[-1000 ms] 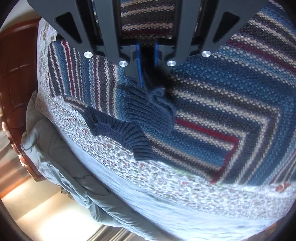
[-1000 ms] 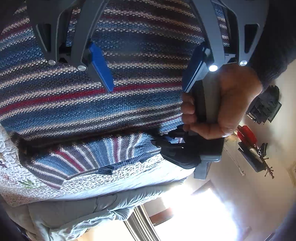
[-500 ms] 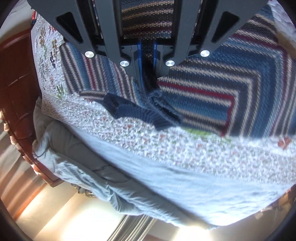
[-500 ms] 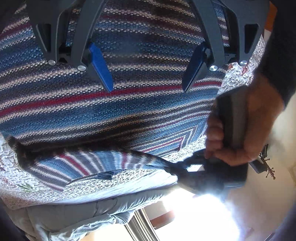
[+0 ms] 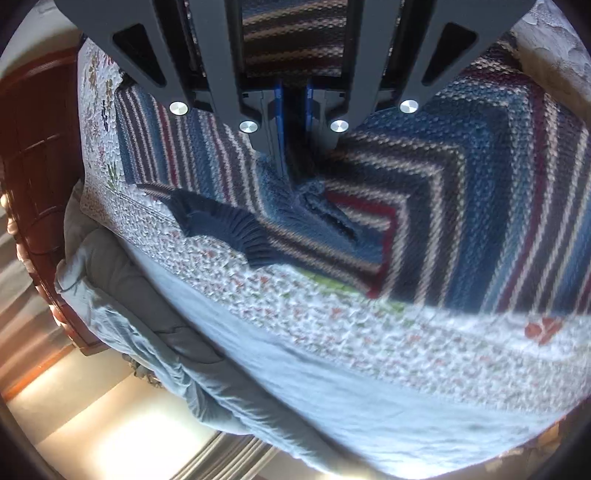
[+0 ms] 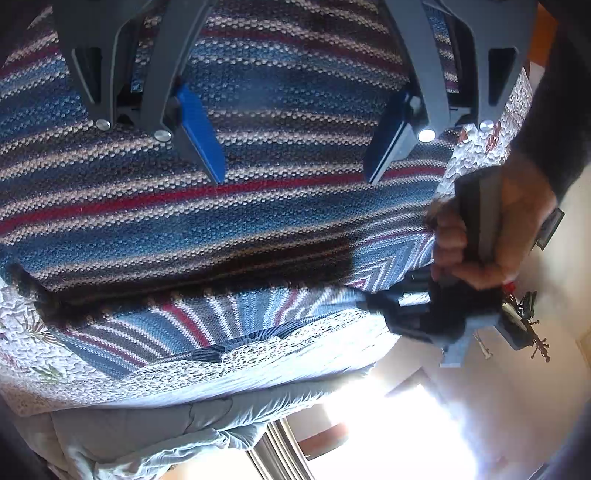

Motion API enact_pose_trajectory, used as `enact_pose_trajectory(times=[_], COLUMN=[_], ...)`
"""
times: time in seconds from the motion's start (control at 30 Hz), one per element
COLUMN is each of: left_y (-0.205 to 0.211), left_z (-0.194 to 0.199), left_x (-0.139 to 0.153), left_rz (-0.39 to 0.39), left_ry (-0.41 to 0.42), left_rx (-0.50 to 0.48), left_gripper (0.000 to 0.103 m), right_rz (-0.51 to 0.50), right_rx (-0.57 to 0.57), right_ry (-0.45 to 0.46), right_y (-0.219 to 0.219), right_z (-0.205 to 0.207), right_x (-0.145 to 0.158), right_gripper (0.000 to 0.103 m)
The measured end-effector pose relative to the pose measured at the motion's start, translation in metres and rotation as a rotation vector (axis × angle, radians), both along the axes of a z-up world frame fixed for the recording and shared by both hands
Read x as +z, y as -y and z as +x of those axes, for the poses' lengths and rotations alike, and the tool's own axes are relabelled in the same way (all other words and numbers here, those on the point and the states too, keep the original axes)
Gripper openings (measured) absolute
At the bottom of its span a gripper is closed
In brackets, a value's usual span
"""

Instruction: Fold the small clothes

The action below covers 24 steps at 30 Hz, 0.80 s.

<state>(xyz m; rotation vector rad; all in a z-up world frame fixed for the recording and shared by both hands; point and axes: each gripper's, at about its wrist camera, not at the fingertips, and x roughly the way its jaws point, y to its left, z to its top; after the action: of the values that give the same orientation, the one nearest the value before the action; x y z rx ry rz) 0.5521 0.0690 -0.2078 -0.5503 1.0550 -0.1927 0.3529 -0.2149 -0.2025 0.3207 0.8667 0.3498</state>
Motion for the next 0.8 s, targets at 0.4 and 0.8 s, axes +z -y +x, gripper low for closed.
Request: enact_pose_trajectory(times=[0.4,0.8], left_y=[-0.011,-0.006], left_z=[-0.005,-0.030], left_x=[-0.037,0.034], left_rz=[-0.010,0.117], left_ry=[-0.072,0.111], left_rx=[0.018,0.131], left_gripper=[0.010,0.048], right_rz=[-0.007,0.004], right_rx=[0.008,0.012], right_ry=[-0.001,-0.005], right_y=[0.001,0.000], right_z=[0.001,0.000], right_x=[-0.003,-0.003], right_gripper=[0.077,0.078])
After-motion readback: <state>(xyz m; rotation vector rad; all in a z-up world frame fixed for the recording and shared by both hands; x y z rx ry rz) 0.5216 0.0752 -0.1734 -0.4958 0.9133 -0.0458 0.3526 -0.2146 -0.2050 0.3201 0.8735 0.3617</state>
